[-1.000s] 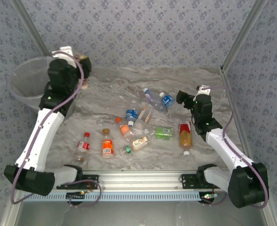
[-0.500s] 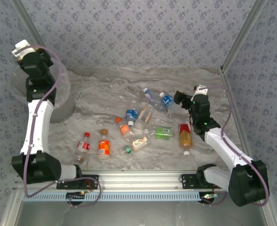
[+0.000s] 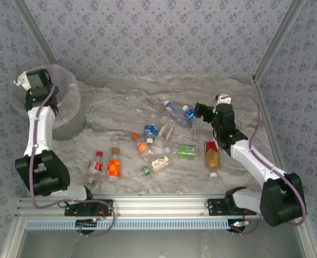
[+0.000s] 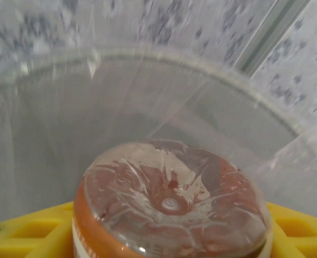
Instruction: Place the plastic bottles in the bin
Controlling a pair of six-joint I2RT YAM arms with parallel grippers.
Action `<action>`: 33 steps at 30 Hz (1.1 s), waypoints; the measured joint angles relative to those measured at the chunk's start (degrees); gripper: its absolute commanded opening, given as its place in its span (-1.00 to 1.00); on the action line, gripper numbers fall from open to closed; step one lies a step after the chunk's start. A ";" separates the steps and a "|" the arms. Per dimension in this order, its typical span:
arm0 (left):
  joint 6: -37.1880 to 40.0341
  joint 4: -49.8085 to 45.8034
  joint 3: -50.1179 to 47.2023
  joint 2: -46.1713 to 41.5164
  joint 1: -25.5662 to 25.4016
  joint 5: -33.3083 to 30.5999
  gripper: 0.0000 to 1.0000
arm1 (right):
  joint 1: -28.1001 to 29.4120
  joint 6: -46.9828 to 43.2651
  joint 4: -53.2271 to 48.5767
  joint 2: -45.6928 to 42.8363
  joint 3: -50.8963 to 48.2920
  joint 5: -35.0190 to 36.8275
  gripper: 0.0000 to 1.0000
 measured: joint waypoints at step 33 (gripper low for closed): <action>3.87 -10.84 -1.09 -21.81 -11.52 16.85 0.99 | 1.01 -1.22 -4.85 -4.24 -0.28 -1.53 1.00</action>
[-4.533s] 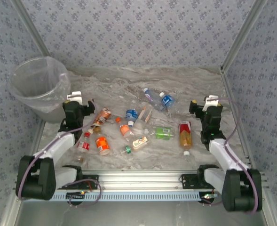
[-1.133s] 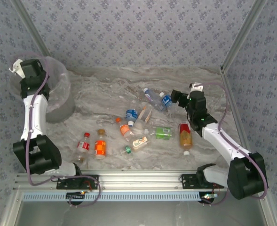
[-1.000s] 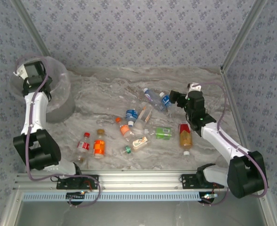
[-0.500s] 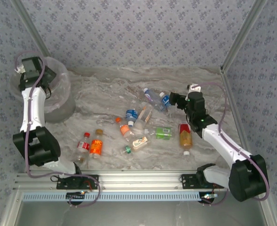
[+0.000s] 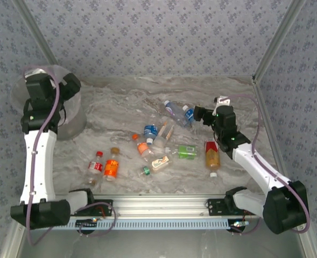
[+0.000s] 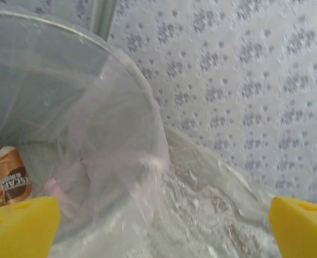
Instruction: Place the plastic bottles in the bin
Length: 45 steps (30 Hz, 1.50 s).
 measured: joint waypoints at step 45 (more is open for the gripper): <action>-20.70 -18.34 -47.52 -7.13 -18.12 -2.86 0.99 | 4.04 1.51 -2.78 7.30 0.85 -1.25 1.00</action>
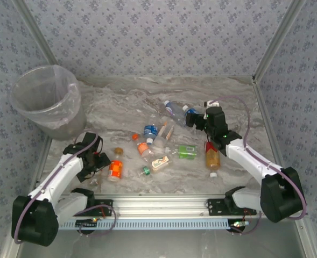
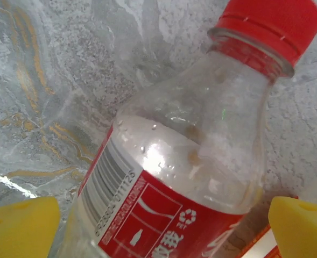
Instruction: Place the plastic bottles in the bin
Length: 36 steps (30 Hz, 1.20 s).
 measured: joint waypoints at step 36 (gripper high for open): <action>8.07 11.96 3.69 -8.72 -0.02 7.10 -0.10 | 1.51 -0.20 -0.17 -0.13 2.32 3.50 1.00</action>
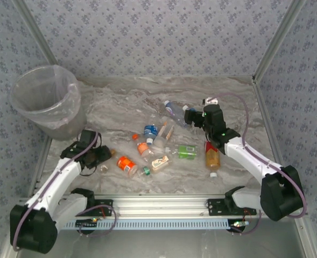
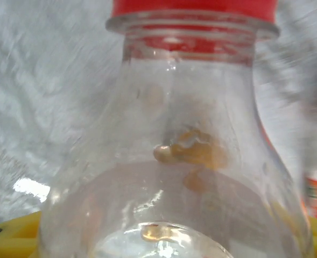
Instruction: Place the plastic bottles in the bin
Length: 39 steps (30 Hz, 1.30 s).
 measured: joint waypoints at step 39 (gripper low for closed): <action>25.75 19.17 49.86 21.33 2.32 -2.86 -0.12 | 7.39 -14.05 8.35 -0.35 5.27 -20.31 1.00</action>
